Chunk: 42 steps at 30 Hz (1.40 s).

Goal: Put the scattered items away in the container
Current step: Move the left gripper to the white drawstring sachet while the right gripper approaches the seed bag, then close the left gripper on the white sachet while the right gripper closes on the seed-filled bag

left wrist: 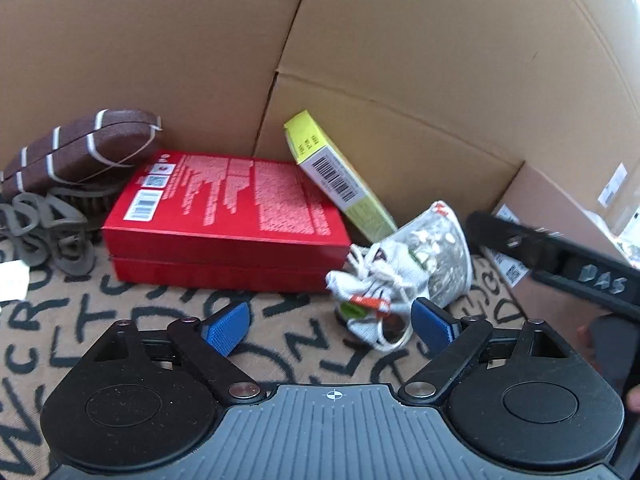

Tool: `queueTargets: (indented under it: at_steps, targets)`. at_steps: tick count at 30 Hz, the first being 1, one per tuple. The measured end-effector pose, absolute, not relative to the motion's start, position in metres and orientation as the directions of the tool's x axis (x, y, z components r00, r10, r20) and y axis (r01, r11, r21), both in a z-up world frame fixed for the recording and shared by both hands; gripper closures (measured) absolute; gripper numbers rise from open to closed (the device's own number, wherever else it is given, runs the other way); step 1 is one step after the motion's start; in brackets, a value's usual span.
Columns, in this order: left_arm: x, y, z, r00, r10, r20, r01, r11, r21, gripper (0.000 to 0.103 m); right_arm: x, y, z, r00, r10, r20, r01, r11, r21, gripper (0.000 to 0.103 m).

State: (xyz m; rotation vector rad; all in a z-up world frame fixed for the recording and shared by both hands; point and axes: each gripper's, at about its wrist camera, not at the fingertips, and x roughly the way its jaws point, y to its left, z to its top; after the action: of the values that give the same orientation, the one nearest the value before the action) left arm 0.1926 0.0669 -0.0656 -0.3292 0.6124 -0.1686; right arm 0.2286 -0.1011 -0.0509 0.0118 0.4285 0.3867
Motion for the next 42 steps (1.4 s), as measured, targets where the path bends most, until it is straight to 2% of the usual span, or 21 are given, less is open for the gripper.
queueTargets:
  at_steps: [3,7,11,12,13,14,18,23,31,35,37,39,42]
  targets:
    - [0.198,0.059,-0.065,0.802,-0.298,-0.518,0.112,0.926,-0.361,0.015,0.238,-0.098,-0.057,0.818,0.388,-0.425,-0.374,0.920,0.120,0.001]
    - [0.204,0.047,-0.071,0.798,-0.295,-0.526,0.146,0.941,-0.306,0.017,0.250,-0.096,-0.067,0.780,0.424,-0.460,-0.392,0.904,0.168,0.001]
    - [0.201,0.047,-0.071,0.800,-0.295,-0.523,0.146,0.940,-0.308,0.019,0.260,-0.095,-0.078,0.735,0.469,-0.489,-0.404,0.883,0.239,0.004]
    - [0.201,0.048,-0.071,0.800,-0.296,-0.522,0.145,0.939,-0.310,0.026,0.260,-0.097,-0.079,0.723,0.484,-0.493,-0.399,0.875,0.274,0.009]
    - [0.200,0.048,-0.071,0.799,-0.298,-0.522,0.148,0.939,-0.310,0.032,0.259,-0.099,-0.080,0.713,0.496,-0.495,-0.394,0.868,0.302,0.009]
    - [0.200,0.048,-0.071,0.795,-0.307,-0.523,0.153,0.936,-0.316,0.041,0.257,-0.099,-0.078,0.711,0.498,-0.497,-0.398,0.867,0.299,0.012]
    - [0.195,0.045,-0.069,0.783,-0.324,-0.531,0.176,0.934,-0.310,0.047,0.239,-0.095,-0.068,0.727,0.472,-0.499,-0.426,0.880,0.210,0.020]
    - [0.178,0.044,-0.066,0.769,-0.325,-0.550,0.178,0.936,-0.303,0.052,0.208,-0.098,-0.058,0.735,0.455,-0.503,-0.440,0.884,0.156,0.026]
    - [0.120,0.047,-0.061,0.716,-0.393,-0.577,0.181,0.903,-0.391,0.052,0.149,-0.119,-0.043,0.701,0.470,-0.536,-0.459,0.873,0.165,0.028]
    - [0.083,0.044,-0.054,0.695,-0.404,-0.595,0.214,0.906,-0.365,0.051,0.113,-0.134,-0.040,0.676,0.489,-0.552,-0.464,0.864,0.196,0.027]
    - [0.066,0.043,-0.051,0.686,-0.407,-0.603,0.236,0.909,-0.344,0.049,0.098,-0.140,-0.038,0.665,0.495,-0.559,-0.459,0.861,0.217,0.024]
    - [0.059,0.039,-0.052,0.686,-0.399,-0.609,0.233,0.913,-0.335,0.034,0.087,-0.146,-0.038,0.672,0.491,-0.555,-0.444,0.866,0.229,0.020]
    - [0.058,0.042,-0.053,0.696,-0.372,-0.614,0.186,0.920,-0.346,0.028,0.078,-0.154,-0.039,0.713,0.465,-0.524,-0.414,0.883,0.221,0.019]
